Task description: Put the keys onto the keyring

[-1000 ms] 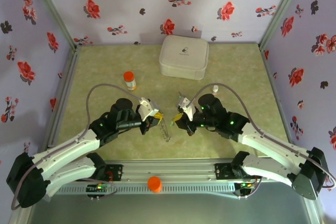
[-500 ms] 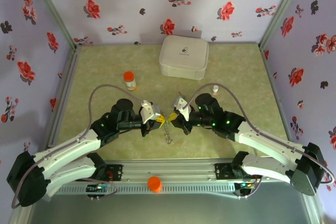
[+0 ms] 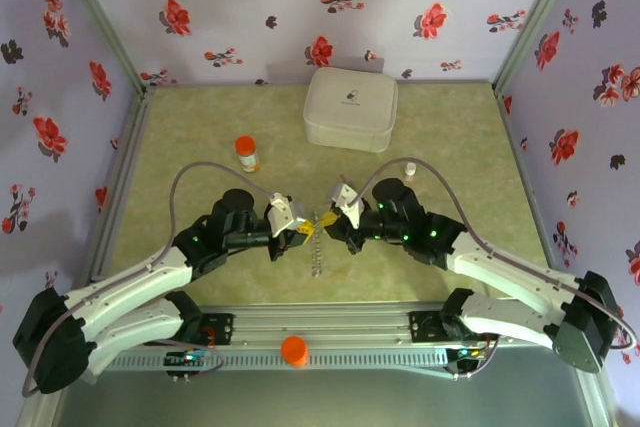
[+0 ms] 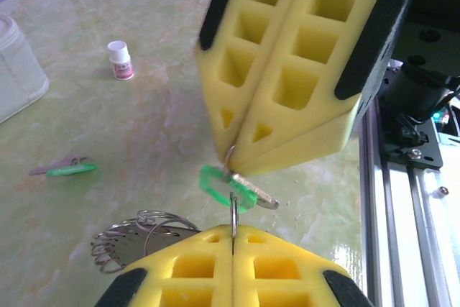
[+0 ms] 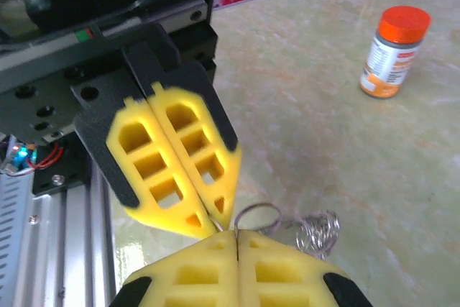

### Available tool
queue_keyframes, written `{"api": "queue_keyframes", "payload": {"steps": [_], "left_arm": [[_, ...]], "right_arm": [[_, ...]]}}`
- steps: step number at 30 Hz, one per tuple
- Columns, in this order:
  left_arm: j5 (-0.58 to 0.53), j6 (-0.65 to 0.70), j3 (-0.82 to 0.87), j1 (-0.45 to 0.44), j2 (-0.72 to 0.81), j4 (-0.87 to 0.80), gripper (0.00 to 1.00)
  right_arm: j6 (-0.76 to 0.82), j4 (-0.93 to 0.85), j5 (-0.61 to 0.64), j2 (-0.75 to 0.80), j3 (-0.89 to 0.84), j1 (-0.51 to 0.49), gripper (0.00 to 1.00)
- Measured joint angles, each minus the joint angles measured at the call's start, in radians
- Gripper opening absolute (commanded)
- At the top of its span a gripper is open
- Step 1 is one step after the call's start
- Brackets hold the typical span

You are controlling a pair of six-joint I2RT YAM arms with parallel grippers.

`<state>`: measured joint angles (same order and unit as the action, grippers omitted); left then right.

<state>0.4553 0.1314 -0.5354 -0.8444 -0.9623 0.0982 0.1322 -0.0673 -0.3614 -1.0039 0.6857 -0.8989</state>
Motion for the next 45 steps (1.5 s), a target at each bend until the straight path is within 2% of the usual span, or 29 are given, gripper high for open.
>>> {"api": "queue_keyframes", "payload": {"steps": [4,7,11,16,21,39,45], "left_arm": [[-0.059,0.01,0.0,-0.002,0.005,-0.004,0.0],[-0.115,0.013,0.002,-0.002,0.021,-0.008,0.0],[-0.167,0.019,0.021,-0.002,0.055,-0.006,0.0],[-0.194,0.029,0.039,-0.002,0.072,0.0,0.0],[-0.203,0.029,0.058,-0.002,0.079,0.014,0.0],[-0.209,0.029,0.08,-0.002,0.094,0.029,0.0],[-0.209,0.034,0.08,-0.002,0.102,0.029,0.0]], "right_arm": [[-0.035,-0.022,0.124,0.055,-0.067,-0.005,0.0],[-0.179,-0.082,0.254,0.037,-0.069,-0.006,0.0],[-0.38,-0.235,0.346,-0.077,-0.035,-0.006,0.0],[-0.507,-0.378,0.382,-0.192,-0.016,-0.006,0.0],[-0.518,-0.441,0.388,-0.287,0.051,0.027,0.0],[-0.497,-0.416,0.354,-0.615,0.219,0.099,0.0],[-0.486,-0.399,0.344,-0.678,0.262,0.103,0.06]]}}
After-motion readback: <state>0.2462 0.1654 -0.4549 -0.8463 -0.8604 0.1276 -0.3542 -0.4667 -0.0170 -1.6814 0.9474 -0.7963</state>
